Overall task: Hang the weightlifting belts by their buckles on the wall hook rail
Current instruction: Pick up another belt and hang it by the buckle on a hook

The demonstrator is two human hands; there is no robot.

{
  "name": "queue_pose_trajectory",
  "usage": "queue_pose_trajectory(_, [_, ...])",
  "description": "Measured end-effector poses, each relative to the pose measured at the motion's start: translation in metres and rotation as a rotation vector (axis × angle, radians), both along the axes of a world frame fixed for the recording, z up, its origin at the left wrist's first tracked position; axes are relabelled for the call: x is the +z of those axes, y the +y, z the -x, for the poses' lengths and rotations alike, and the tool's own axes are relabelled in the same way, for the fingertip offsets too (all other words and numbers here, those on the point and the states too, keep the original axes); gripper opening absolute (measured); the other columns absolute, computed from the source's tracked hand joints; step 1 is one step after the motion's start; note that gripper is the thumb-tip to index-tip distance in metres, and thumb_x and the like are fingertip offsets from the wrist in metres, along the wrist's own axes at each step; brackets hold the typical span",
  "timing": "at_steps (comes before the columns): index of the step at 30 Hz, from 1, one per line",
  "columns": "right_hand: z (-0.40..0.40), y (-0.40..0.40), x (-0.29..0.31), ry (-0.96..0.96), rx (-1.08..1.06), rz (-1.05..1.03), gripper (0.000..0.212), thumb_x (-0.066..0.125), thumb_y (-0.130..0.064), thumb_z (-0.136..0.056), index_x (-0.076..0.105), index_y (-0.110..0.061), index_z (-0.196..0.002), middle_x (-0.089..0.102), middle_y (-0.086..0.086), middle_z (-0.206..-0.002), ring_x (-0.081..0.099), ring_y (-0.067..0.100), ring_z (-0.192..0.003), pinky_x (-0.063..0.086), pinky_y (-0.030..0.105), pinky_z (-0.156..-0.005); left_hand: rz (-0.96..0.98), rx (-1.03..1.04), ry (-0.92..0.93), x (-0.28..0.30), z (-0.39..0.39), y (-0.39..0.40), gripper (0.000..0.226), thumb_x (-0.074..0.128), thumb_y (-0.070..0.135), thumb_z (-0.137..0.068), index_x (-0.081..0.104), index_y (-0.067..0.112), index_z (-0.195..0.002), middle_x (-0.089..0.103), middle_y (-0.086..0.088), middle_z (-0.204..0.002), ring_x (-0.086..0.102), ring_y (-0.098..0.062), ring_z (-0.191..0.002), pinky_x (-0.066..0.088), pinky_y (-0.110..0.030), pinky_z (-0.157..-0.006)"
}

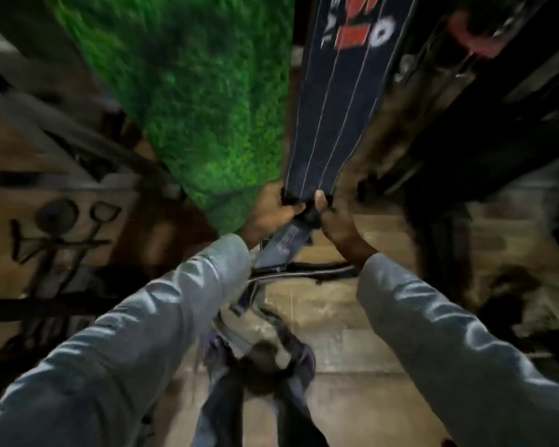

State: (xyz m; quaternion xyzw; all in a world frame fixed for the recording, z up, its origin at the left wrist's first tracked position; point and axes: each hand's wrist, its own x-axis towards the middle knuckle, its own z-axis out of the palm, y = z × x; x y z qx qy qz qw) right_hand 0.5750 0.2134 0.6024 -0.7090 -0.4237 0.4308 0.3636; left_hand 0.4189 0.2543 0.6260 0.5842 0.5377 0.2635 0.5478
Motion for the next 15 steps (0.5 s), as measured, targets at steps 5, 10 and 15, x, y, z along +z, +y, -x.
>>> queue_pose_trajectory(5, [0.033, -0.049, -0.132, 0.035, -0.151, 0.26, 0.05, 0.07, -0.038, -0.096, 0.06, 0.0, -0.128, 0.07, 0.015, -0.117, 0.066, 0.025, -0.105, 0.051, 0.019, -0.074, 0.158, 0.042, 0.109, -0.133, 0.044, -0.06, 0.028, 0.076, -0.008, -0.081, 0.062, 0.005, -0.101, 0.061, -0.005, -0.087, 0.059, -0.014, -0.081, 0.055, -0.022, -0.077])
queue_pose_trajectory(10, [0.072, -0.102, -0.283, -0.121, -0.065, 0.542, 0.042, 0.061, -0.046, -0.1, 0.07, -0.009, -0.116, 0.07, 0.011, -0.124, 0.063, 0.029, -0.117, 0.042, 0.029, -0.089, 0.376, -0.027, 0.265, -0.291, 0.101, -0.143, 0.022, 0.08, 0.017, -0.078, 0.073, 0.004, -0.094, 0.074, -0.016, -0.096, 0.073, -0.023, -0.093, 0.057, -0.043, -0.087])
queue_pose_trajectory(15, [0.102, -0.164, -0.409, -0.046, 0.003, 0.714, 0.037, 0.064, -0.039, -0.1, 0.068, -0.007, -0.118, 0.071, 0.015, -0.125, 0.064, 0.033, -0.119, 0.041, 0.027, -0.084, 0.568, 0.043, 0.381, -0.406, 0.151, -0.216, 0.018, 0.078, 0.006, -0.084, 0.071, 0.004, -0.1, 0.074, -0.012, -0.096, 0.071, -0.024, -0.09, 0.057, -0.035, -0.076])
